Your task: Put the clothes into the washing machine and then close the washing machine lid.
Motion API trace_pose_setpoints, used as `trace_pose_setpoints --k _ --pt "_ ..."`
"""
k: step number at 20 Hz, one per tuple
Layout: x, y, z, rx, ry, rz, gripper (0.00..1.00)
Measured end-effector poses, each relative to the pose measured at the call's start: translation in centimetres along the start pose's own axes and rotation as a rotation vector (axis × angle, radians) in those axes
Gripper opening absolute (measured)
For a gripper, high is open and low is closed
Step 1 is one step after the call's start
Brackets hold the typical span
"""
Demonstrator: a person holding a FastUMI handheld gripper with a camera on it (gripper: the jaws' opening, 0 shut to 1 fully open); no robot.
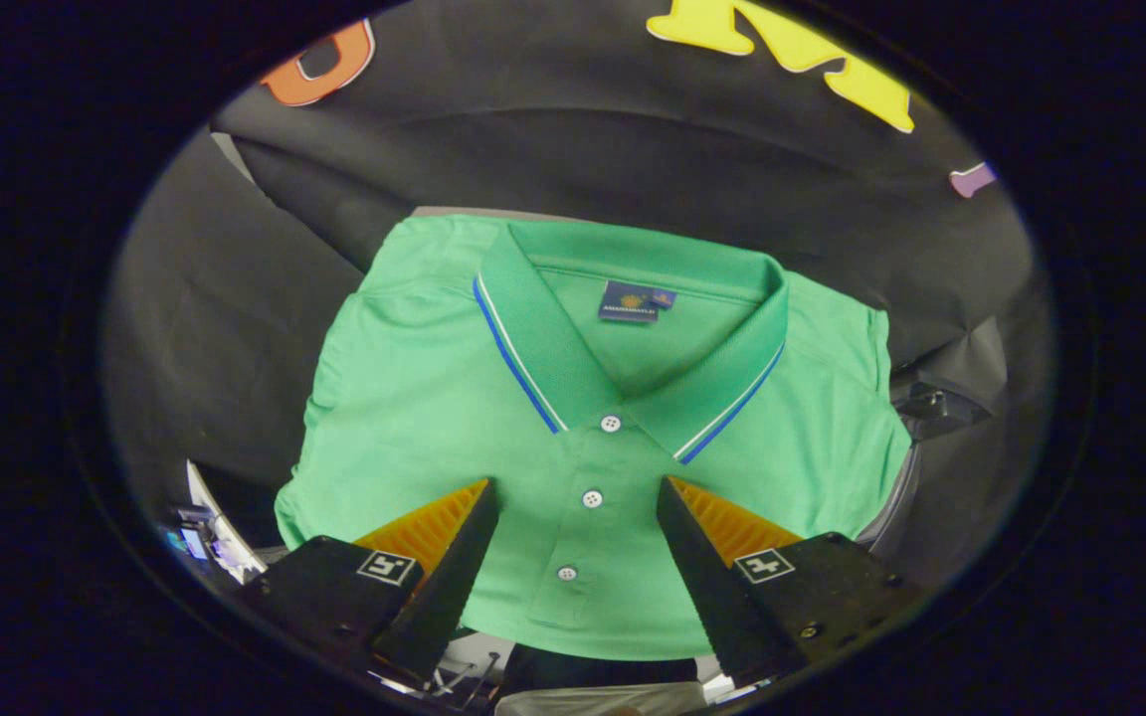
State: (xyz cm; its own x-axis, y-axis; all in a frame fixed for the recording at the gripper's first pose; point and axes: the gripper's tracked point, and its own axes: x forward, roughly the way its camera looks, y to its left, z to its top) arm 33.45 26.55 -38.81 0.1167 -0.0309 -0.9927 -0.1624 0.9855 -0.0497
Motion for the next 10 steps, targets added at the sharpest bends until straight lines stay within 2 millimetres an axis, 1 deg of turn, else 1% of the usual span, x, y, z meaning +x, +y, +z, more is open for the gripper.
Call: trace_pose_setpoints --k 1,7,10 --pt "0.41 -0.07 0.17 -0.010 0.008 -0.010 1.00" --pt "0.25 0.21 -0.02 0.007 0.061 -0.034 0.96" --pt "0.13 0.11 -0.05 -0.011 0.070 -0.034 0.96"
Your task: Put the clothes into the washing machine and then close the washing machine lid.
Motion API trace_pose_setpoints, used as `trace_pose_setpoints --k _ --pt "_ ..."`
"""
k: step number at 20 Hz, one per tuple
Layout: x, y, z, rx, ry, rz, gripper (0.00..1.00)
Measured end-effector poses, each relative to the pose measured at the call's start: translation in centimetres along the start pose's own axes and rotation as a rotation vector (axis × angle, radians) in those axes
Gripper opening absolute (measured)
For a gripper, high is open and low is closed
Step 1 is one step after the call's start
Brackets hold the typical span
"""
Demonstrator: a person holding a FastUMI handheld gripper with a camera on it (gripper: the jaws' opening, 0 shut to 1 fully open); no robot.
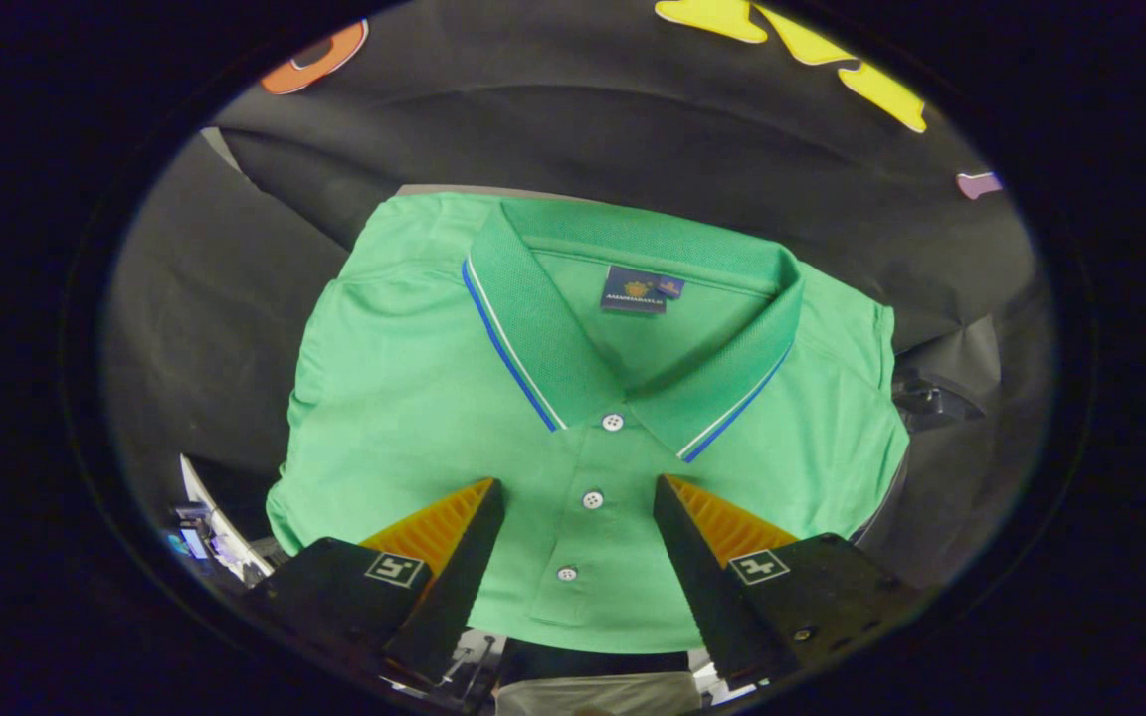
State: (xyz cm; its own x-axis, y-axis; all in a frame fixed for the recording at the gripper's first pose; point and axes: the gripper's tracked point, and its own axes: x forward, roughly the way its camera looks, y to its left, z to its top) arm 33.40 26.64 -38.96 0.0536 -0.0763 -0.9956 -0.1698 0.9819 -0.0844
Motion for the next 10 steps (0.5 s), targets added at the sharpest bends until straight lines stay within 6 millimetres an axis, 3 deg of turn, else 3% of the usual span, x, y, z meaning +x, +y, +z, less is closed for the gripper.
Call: trace_pose_setpoints --k 2,5,10 --pt "0.04 0.03 -0.14 -0.041 -0.002 0.003 0.95" --pt "-0.04 0.18 -0.15 -0.043 0.001 0.004 0.86" --pt "-0.06 -0.29 0.23 -0.015 -0.007 0.004 0.54"
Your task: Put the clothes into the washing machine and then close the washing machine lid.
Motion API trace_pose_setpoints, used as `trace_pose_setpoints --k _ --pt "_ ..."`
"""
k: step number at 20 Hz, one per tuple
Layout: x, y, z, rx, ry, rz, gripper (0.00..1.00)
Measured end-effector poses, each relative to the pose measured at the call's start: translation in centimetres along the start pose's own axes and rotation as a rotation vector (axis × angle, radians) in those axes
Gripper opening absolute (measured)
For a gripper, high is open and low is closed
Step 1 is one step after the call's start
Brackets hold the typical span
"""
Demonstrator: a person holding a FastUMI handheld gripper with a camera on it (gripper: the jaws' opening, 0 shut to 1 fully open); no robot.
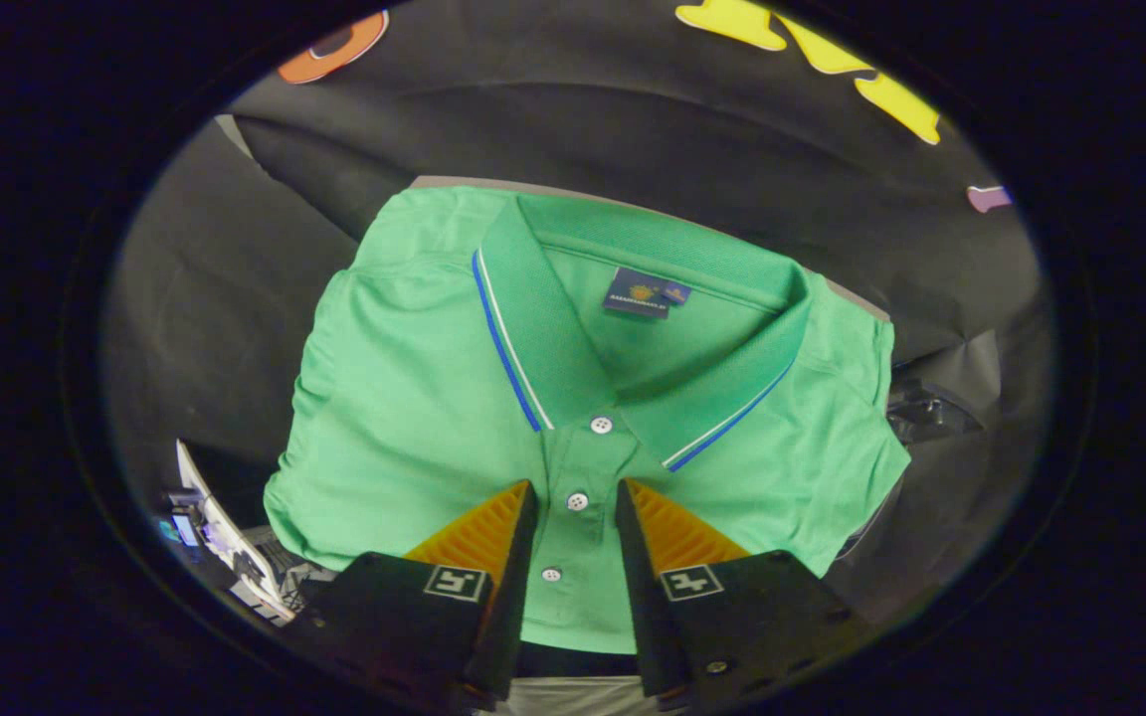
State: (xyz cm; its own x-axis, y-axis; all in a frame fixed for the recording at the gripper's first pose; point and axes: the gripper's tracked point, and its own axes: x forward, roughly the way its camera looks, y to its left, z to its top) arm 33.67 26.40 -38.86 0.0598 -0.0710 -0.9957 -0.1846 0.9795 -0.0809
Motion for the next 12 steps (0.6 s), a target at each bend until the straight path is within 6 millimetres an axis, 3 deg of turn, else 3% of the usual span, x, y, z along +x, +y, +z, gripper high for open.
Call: trace_pose_setpoints --k 2,10,12 --pt "0.02 -0.03 0.10 0.007 -0.008 0.002 0.40" --pt "0.00 0.00 0.08 0.048 0.006 0.116 0.11" --pt "-0.36 -0.12 0.33 0.074 0.003 0.157 0.08"
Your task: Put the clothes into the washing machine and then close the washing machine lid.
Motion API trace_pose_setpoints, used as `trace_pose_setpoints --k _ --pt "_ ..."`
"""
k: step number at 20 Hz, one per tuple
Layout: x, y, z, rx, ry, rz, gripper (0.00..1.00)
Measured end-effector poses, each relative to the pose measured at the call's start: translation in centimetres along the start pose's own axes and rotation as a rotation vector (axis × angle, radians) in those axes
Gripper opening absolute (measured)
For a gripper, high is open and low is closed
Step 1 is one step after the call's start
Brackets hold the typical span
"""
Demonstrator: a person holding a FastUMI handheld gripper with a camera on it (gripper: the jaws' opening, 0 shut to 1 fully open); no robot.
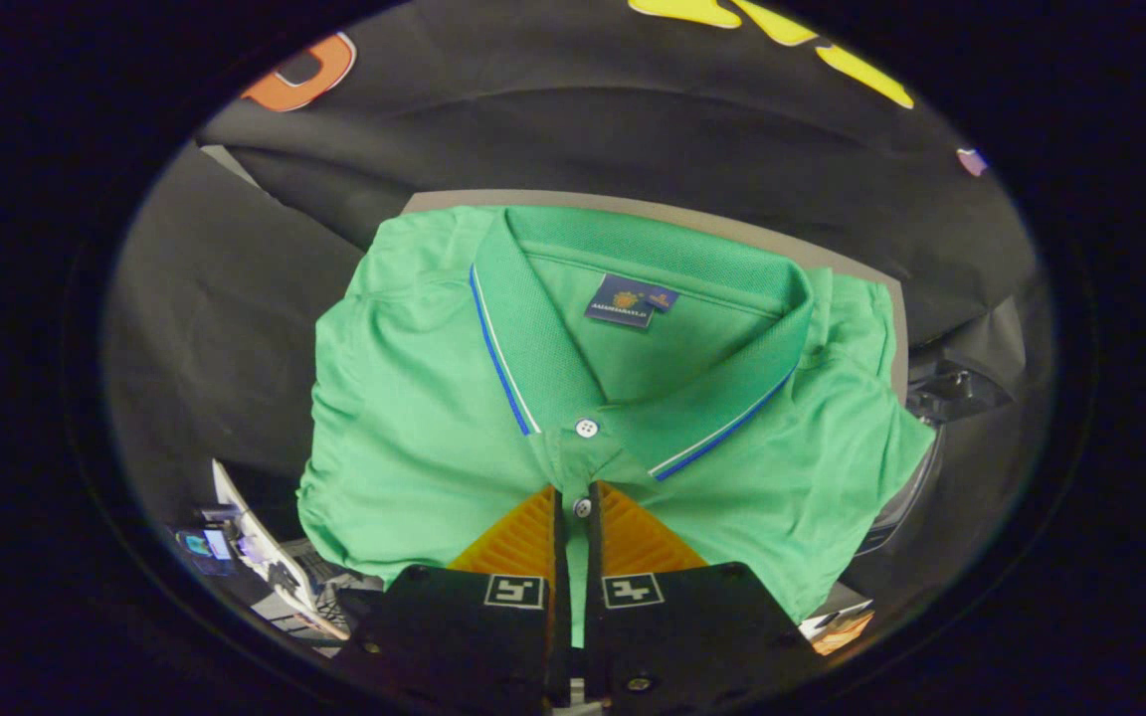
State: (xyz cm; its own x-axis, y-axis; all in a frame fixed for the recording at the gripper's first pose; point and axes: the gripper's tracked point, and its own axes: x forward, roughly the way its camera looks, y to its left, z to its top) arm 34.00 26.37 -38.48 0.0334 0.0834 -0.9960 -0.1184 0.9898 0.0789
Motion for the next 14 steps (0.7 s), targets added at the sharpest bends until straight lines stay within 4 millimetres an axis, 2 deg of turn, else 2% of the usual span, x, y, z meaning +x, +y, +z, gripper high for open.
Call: trace_pose_setpoints --k 6,14 --pt "-2.9 0.4 0.9 0.034 -0.043 0.071 0.08" --pt "-6.2 -0.6 1.8 0.037 -0.089 0.122 0.08"
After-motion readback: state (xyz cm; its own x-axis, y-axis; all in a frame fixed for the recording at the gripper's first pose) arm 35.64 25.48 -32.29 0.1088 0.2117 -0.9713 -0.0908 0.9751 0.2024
